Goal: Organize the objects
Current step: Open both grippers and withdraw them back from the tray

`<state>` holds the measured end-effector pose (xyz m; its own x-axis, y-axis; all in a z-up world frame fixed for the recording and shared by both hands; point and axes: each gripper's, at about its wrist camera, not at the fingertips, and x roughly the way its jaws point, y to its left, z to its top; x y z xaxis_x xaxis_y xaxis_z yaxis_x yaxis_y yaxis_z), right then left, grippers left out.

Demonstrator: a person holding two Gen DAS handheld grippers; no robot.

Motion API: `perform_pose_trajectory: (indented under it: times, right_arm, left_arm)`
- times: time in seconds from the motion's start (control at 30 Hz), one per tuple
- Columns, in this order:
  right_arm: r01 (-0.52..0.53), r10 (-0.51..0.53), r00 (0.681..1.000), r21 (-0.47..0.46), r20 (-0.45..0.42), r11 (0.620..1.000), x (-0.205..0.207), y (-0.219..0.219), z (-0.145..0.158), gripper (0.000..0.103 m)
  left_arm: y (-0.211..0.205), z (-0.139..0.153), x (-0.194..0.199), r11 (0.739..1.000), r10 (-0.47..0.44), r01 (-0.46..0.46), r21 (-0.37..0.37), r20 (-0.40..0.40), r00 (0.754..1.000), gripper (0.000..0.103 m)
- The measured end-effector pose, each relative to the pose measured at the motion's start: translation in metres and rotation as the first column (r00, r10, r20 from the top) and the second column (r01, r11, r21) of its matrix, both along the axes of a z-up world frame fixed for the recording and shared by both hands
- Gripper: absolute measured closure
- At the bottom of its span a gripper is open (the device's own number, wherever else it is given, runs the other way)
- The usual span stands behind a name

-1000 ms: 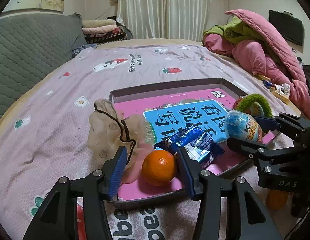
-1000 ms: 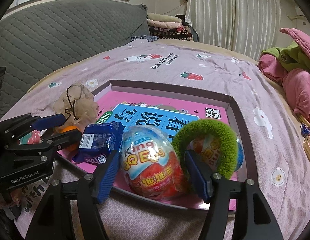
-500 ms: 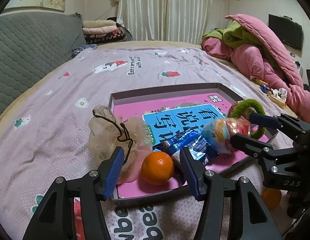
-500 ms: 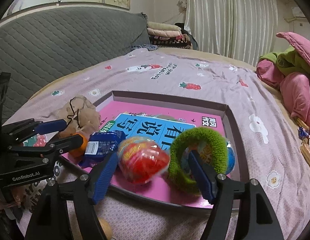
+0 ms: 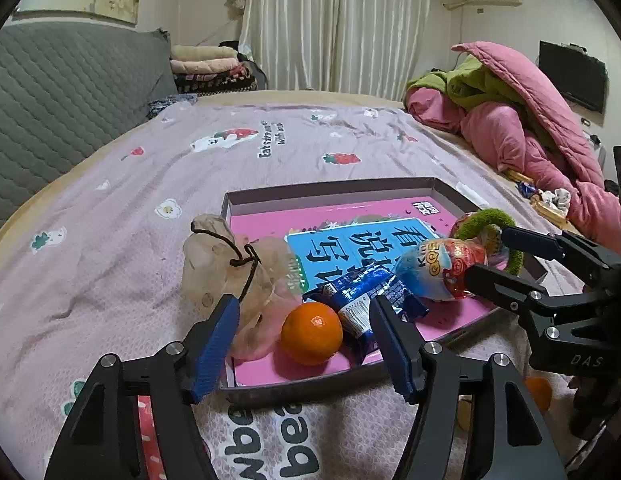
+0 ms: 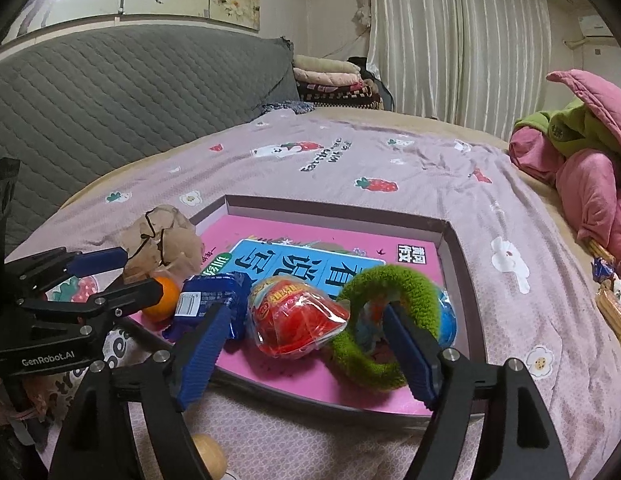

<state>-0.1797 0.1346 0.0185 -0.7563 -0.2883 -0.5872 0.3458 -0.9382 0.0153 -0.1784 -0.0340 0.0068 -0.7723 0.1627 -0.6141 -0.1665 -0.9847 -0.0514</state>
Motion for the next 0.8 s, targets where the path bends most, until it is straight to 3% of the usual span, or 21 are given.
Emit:
perform_pose_trajectory:
  times: [0.8]
  right_arm:
    - [0.001, -0.004, 0.994, -0.033, -0.111, 0.999, 0.027, 0.009, 0.027, 0.019]
  left_arm:
    - [0.012, 0.026, 0.045, 0.998, 0.064, -0.064, 0.010, -0.032, 0.997, 0.029]
